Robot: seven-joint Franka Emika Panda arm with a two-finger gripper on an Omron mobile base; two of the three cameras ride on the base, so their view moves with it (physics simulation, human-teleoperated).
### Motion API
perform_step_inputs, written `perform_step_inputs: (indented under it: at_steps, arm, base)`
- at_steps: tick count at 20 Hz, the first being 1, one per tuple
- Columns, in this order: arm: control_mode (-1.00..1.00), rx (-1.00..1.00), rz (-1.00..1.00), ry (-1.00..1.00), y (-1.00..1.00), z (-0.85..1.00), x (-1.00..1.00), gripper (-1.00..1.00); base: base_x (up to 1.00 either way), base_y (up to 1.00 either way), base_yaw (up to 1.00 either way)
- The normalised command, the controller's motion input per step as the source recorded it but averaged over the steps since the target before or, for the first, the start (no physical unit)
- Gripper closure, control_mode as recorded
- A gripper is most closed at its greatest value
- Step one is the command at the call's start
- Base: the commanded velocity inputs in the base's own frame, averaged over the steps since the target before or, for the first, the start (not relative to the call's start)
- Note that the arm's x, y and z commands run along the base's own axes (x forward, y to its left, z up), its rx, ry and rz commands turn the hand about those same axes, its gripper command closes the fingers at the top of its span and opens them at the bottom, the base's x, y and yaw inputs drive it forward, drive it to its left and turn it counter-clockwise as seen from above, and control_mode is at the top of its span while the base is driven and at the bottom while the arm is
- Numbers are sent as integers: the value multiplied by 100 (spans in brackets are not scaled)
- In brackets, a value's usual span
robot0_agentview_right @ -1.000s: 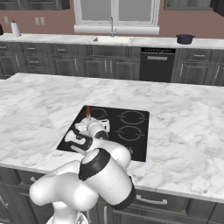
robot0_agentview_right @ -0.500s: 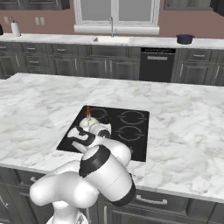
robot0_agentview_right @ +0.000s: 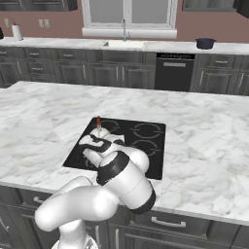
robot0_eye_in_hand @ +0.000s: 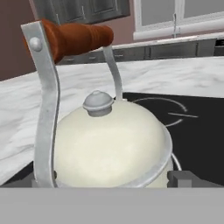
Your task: Pick the kettle from the cabinet and place it on a stove burner. Then pick the pot from the counter and place it on another stove burner. Finally, turn both burners on.
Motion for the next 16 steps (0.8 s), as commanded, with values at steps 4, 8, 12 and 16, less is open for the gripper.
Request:
perform_step_inputs:
  at_steps: [4,8,12,16]
  arm:
    - [-100,0,0,0,19,-30,23,-100]
    - [-100,0,0,0,13,-35,-7,-100]
    - [-100,0,0,-5,-3,-4,-46,-100]
    - [-100,0,0,-7,-10,0,-33,-100]
  base:
    - [0,0,0]
    - [0,0,0]
    - [0,0,0]
    - [0,0,0]
